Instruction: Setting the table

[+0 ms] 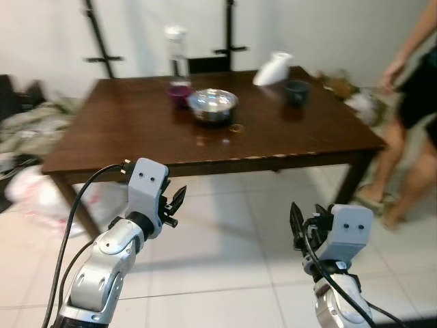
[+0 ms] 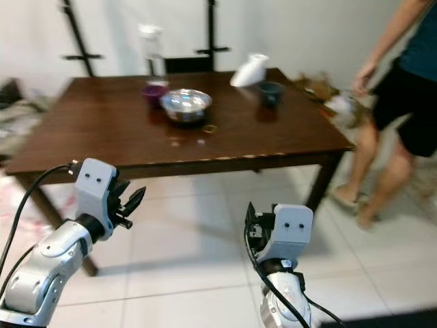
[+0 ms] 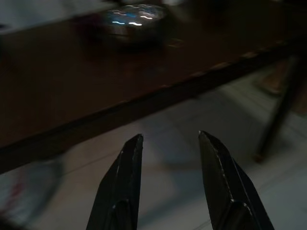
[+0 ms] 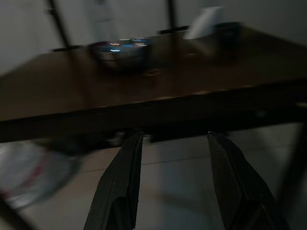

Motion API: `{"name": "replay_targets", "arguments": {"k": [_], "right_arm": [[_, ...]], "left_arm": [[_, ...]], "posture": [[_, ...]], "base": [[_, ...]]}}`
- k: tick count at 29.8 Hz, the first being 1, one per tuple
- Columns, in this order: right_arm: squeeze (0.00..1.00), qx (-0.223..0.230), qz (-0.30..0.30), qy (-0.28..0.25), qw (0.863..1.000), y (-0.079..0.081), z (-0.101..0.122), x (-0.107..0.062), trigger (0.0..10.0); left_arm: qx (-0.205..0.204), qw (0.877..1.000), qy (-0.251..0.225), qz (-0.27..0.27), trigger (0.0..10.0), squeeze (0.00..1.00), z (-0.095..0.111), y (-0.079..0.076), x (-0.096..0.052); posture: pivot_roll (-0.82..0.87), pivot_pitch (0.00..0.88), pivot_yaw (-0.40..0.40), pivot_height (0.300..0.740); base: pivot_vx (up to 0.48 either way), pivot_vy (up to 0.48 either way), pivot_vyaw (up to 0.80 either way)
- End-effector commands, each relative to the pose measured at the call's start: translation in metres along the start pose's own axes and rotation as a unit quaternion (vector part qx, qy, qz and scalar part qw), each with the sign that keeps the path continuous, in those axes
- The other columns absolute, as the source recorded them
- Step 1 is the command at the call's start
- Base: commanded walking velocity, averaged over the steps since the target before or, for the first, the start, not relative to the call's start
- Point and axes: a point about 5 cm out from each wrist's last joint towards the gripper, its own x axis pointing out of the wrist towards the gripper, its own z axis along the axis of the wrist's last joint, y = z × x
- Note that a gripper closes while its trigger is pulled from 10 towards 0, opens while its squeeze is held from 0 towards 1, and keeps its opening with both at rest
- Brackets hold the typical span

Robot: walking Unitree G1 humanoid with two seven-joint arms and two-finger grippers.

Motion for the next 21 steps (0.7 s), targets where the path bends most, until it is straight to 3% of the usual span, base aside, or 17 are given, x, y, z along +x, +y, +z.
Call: {"name": "replay_targets", "arguments": {"k": [1,11,21], "right_arm": [[0.00,0.010,0.000,0.009,1.000,0.000,-0.002,-0.001,10.0],[0.00,0.011,0.013,0.011,1.000,0.002,-0.003,-0.002,10.0],[0.00,0.020,0.068,0.005,0.997,0.016,-0.003,-0.004,10.0]], "left_arm": [[-0.002,1.000,0.016,0.006,10.0,0.00,-0.005,0.002,0.000],[0.032,0.998,0.035,0.052,10.0,0.00,-0.011,0.008,0.002],[0.045,0.995,0.039,0.080,10.0,0.00,-0.013,0.010,0.003]], "posture": [[0.04,0.104,0.109,0.740],[0.04,0.108,0.109,0.740],[0.05,0.107,0.112,0.740]], "base": [[0.000,0.000,0.00],[0.000,0.000,0.72],[0.000,0.000,0.80]]}}
